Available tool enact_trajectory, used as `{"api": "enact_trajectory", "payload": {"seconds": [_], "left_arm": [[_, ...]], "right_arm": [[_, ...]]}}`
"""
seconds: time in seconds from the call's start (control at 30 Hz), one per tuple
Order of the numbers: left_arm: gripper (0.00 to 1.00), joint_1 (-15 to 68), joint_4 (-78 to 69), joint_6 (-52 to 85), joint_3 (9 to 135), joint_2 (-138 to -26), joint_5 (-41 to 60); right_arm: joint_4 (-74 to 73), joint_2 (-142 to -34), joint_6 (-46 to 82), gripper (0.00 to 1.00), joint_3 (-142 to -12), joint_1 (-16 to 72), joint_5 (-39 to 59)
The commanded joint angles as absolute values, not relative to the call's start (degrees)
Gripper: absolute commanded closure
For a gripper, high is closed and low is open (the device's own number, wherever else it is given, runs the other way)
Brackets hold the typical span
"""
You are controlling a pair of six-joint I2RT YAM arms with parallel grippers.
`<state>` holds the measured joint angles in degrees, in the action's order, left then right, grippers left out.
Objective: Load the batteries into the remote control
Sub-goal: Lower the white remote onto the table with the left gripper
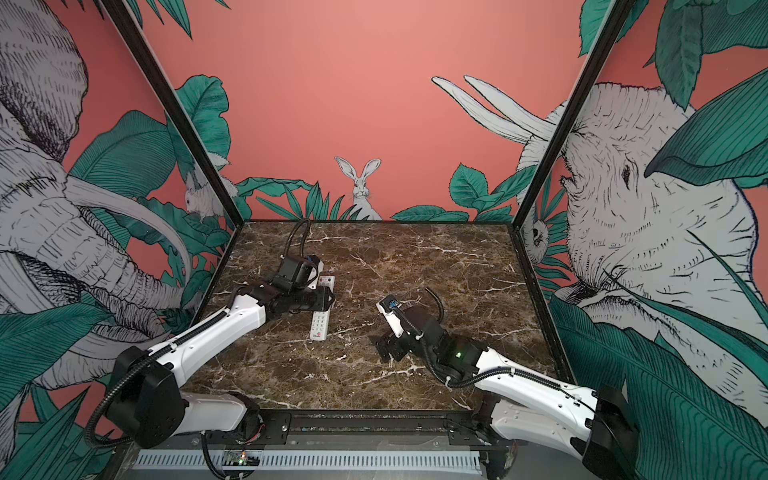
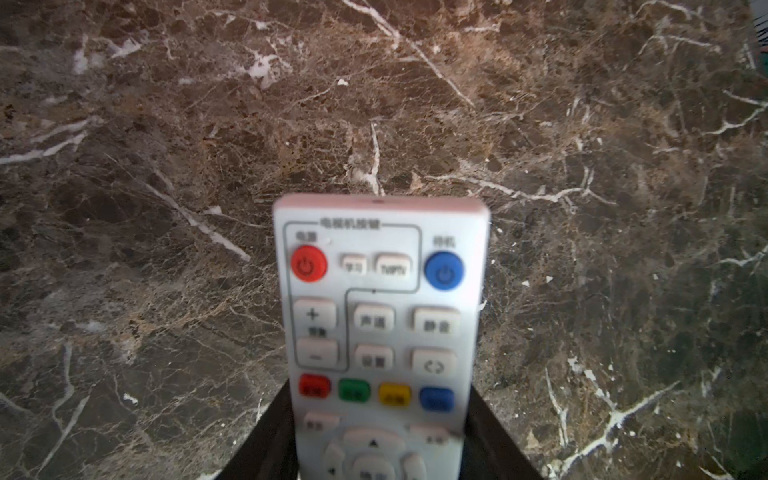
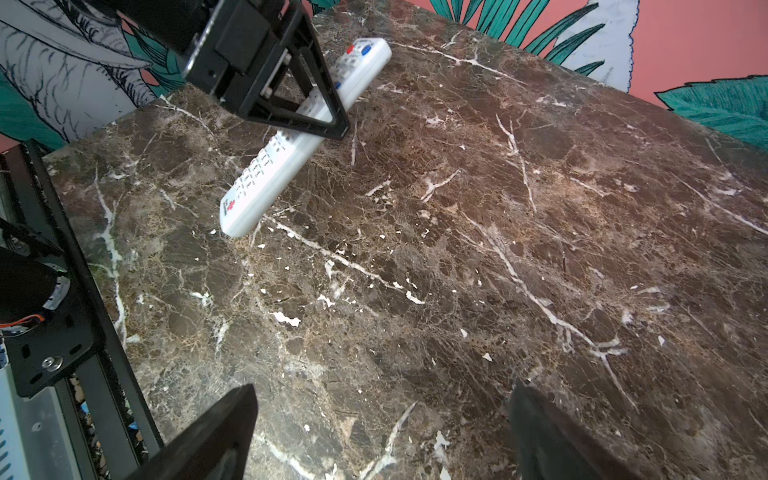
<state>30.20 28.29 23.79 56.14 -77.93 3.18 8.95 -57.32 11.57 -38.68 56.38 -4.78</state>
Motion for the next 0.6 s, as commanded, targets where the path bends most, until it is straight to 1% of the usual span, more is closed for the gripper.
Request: {"api": "enact_trajectory", "payload": {"seconds": [0.0, 0.33, 0.57], "left_arm": [[1.0, 30.3, 29.7, 24.4, 57.7, -78.9, 0.8], [1.0, 30.3, 29.6, 25.7, 56.9, -83.9, -3.5], [0.99, 30.3, 28.5, 26.8, 56.1, -87.4, -4.5]], "right_arm": [[8.6, -57.4, 12.0, 0.03, -38.3, 55.8, -6.1], [8.1, -57.8, 12.0, 0.03, -37.5, 55.0, -6.0], [7.1, -58.3, 12.0, 0.03, -37.2, 54.1, -4.8]]}}
